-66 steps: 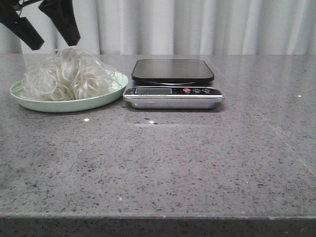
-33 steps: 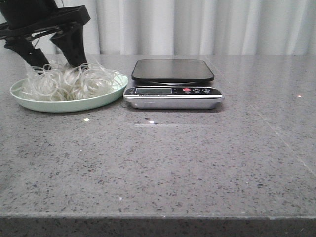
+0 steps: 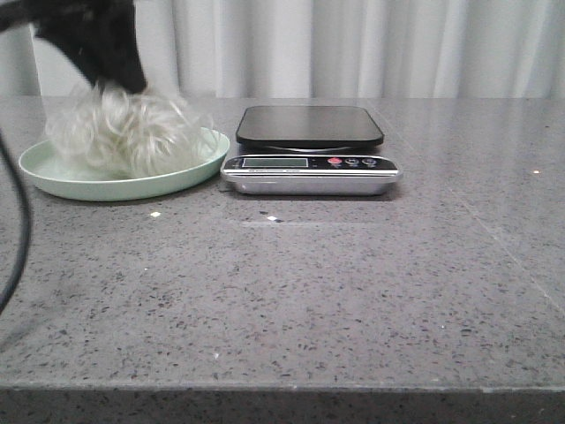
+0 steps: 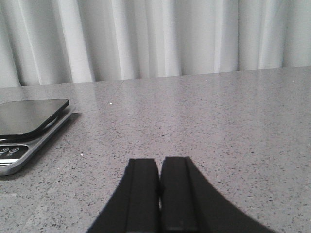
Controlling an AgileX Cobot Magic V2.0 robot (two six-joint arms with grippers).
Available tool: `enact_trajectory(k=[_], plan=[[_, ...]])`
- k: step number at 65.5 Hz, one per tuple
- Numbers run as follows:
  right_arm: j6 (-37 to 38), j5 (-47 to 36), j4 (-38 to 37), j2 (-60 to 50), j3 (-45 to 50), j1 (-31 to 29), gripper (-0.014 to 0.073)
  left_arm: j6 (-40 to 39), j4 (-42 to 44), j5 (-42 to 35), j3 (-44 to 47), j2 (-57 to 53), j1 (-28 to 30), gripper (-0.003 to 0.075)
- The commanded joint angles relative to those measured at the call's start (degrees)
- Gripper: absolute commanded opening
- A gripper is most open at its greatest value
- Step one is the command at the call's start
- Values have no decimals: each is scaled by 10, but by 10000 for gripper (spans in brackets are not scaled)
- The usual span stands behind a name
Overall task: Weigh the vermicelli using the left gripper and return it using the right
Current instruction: 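Close the left gripper on the vermicelli and lift it, then carry the vermicelli over the scale and release it onto the pan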
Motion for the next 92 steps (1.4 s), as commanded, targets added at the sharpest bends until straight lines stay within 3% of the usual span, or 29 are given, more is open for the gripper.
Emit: enact_trajectory(k=[1, 11, 25, 42, 54, 61, 69, 92], plan=[[-3, -47, -7, -9, -5, 0, 159, 7, -42, -21, -67, -42, -13, 127], [-3, -47, -7, -9, -5, 0, 159, 9, -49, -41, -115, -42, -52, 127], [-3, -47, -7, -9, -5, 2, 159, 9, -53, -127, -123, -28, -117, 127], [-3, -47, -7, -9, -5, 19, 159, 9, -100, -141, -124, 37, -129, 133], [-3, -47, -7, -9, -5, 22, 159, 9, -99, -134, -124, 63, -129, 239], [-3, -47, -7, -9, -5, 22, 159, 9, -99, -132, -124, 68, -129, 392], [-3, -47, -7, -9, -5, 22, 159, 9, -99, -128, -132, 68, -129, 514], [-3, -47, -7, -9, -5, 22, 159, 10, -91, -46, -213, 41, -107, 532]])
